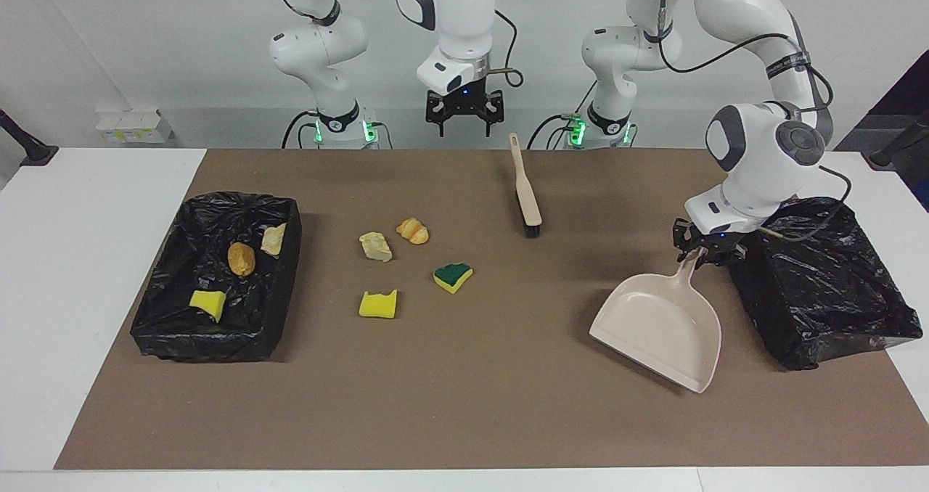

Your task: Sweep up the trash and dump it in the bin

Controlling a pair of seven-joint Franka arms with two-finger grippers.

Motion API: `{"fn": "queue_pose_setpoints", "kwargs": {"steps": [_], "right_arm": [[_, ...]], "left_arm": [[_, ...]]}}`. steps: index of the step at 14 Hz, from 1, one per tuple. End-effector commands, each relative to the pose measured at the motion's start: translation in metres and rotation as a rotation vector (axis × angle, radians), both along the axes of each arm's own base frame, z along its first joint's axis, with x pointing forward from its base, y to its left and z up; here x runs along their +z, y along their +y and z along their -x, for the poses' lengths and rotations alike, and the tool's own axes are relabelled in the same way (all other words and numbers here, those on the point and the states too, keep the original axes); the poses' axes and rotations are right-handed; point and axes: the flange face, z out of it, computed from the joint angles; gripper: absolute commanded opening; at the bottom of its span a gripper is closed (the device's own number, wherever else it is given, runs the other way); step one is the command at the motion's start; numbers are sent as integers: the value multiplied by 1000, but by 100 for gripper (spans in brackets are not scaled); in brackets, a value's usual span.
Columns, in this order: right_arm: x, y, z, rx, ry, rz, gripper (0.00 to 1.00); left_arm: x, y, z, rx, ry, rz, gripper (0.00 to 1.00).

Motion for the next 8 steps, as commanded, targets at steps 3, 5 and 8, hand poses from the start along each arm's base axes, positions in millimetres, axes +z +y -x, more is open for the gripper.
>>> {"fn": "queue_pose_setpoints", "kwargs": {"steps": [3, 5, 8], "right_arm": [[-70, 51, 32, 5, -17, 31, 96], [-88, 53, 41, 11, -33, 40, 95], [-107, 48, 53, 18, -44, 20, 94]], "left_arm": [[-9, 11, 22, -209, 22, -49, 0], [-13, 8, 25, -226, 18, -55, 0], [-13, 1, 24, -238, 12, -57, 0]]}}
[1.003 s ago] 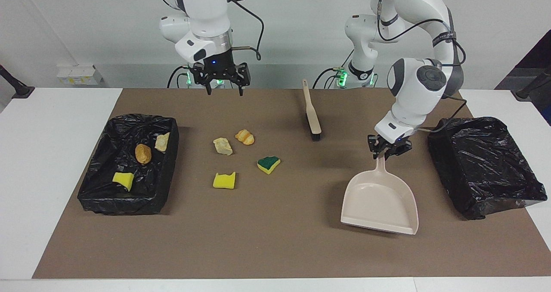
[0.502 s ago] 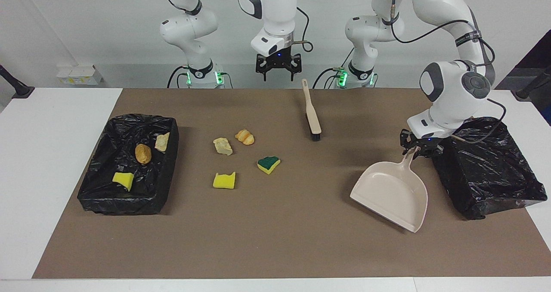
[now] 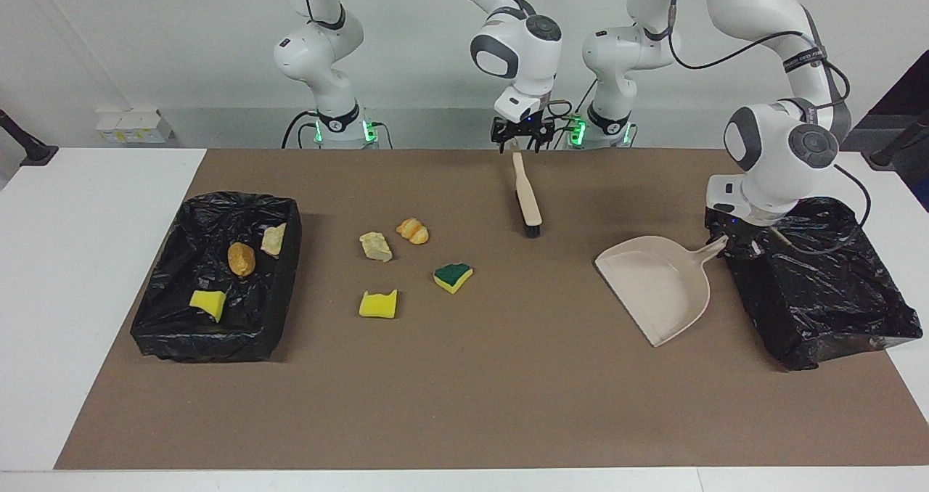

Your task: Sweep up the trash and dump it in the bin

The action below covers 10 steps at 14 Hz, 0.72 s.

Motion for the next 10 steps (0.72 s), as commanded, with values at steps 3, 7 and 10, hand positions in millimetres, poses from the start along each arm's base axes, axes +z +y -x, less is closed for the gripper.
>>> {"fn": "queue_pose_setpoints", "kwargs": {"steps": [3, 7, 10], "right_arm": [[-23, -2, 26, -3, -22, 2, 92], [-22, -1, 26, -5, -23, 0, 57], [-19, -2, 16, -24, -48, 1, 14]], "left_arm": [[1, -5, 10, -38, -12, -16, 0], [1, -5, 9, -39, -19, -16, 0], [1, -6, 10, -56, -18, -36, 0]]}}
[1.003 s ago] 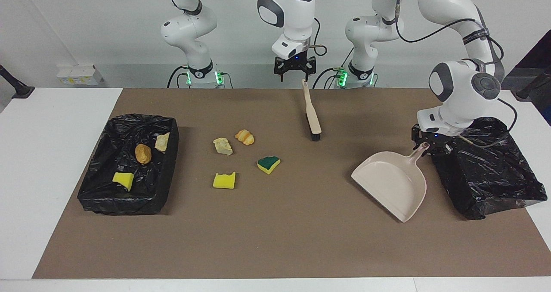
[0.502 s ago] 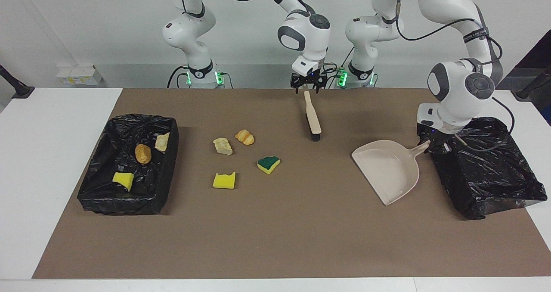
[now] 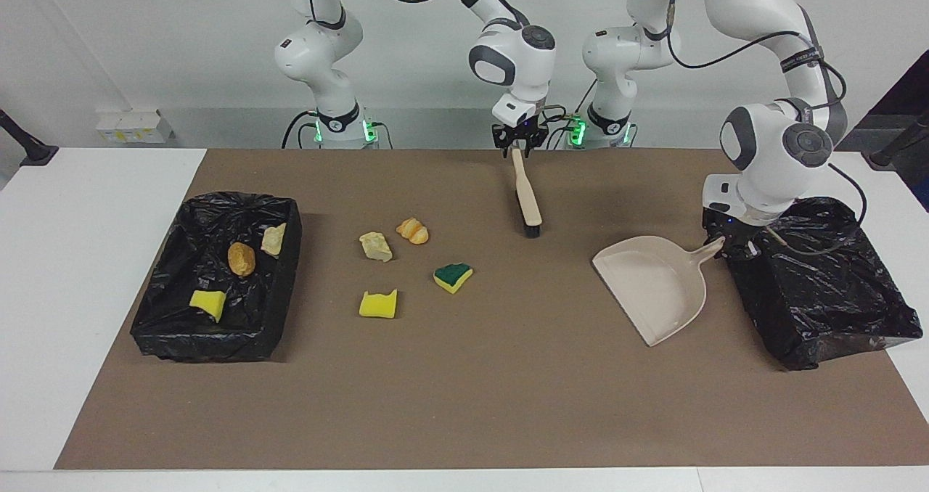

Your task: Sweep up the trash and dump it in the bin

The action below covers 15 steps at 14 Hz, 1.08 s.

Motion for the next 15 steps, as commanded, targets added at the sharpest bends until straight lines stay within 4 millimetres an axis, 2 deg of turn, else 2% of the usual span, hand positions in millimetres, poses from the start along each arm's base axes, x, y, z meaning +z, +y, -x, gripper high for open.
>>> {"fn": "queue_pose_setpoints", "kwargs": {"steps": [1, 3, 4, 7, 10, 12, 14, 15], "right_arm": [[8, -5, -12, -31, -48, -7, 1], [19, -9, -15, -41, -59, -13, 0], [22, -13, -22, -58, -61, -13, 0], [51, -34, -46, -149, -86, -32, 0], [81, -82, -83, -219, -86, 13, 0], [92, -108, -101, -245, -78, 39, 0], [91, -136, -106, -291, -63, 76, 0], [80, -153, -104, -315, -47, 106, 0]], "left_arm": [[0, -2, 10, -46, -11, -37, 0], [1, -2, 11, -47, -11, -39, 0], [1, -2, 10, -47, -12, -39, 0], [2, -3, 9, -48, -20, -39, 0], [2, -4, 8, -52, -26, -38, 0], [3, -18, 7, -77, -33, -38, 0], [3, -29, 3, -97, -48, -36, 0], [3, -41, 3, -119, -52, -36, 0]]}}
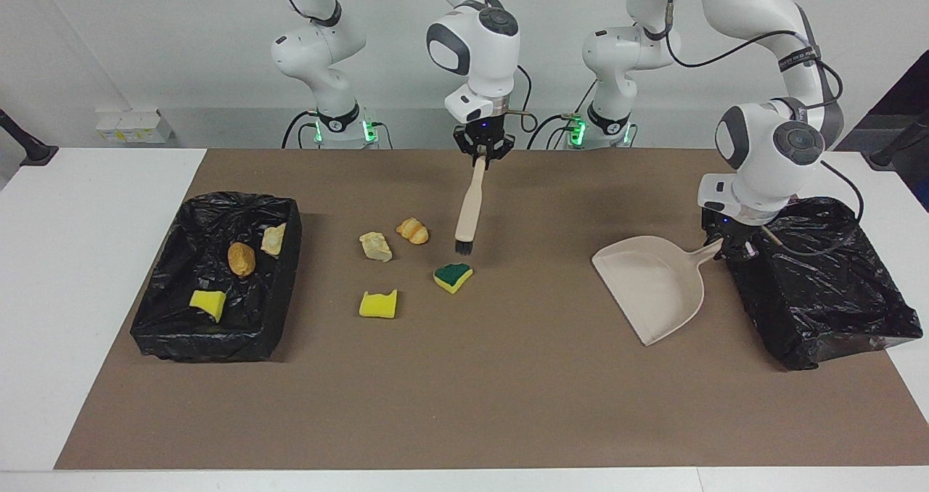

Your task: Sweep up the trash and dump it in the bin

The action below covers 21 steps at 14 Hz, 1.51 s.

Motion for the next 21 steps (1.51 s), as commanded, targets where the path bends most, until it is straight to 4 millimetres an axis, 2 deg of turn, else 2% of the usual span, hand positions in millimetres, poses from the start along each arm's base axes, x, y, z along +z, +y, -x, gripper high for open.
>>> {"fn": "queue_pose_setpoints", "kwargs": {"steps": [1, 2, 4, 7, 9, 12, 14, 17, 19, 21], "right_arm": [[-19, -47, 11, -38, 18, 59, 0], [-28, -64, 17, -54, 28, 78, 0], [-40, -90, 16, -87, 39, 107, 0], [-42, -113, 9, -94, -5, 228, 0], [-45, -131, 2, -117, -2, 269, 0], [-65, -172, 1, -115, 62, 277, 0], [-72, -193, -3, -90, 106, 265, 0], [-77, -201, -5, -72, 158, 184, 0], [-85, -199, -5, -61, 178, 135, 0], [-93, -184, -4, -49, 189, 84, 0]], "left_arm": [[0, -25, 5, -71, -23, -15, 0], [0, -31, 4, -86, -30, -14, 0], [0, -65, 5, -145, -38, -12, 0], [3, -121, 14, -231, -51, -7, 0], [1, -138, 19, -250, -41, -8, 0], [-12, -198, 38, -203, -48, -9, 0], [-12, -220, 49, -206, -31, -17, 0], [-10, -245, 64, -201, -32, -20, 0], [-10, -250, 68, -207, -29, -22, 0], [-10, -263, 77, -233, -28, -22, 0]]}}
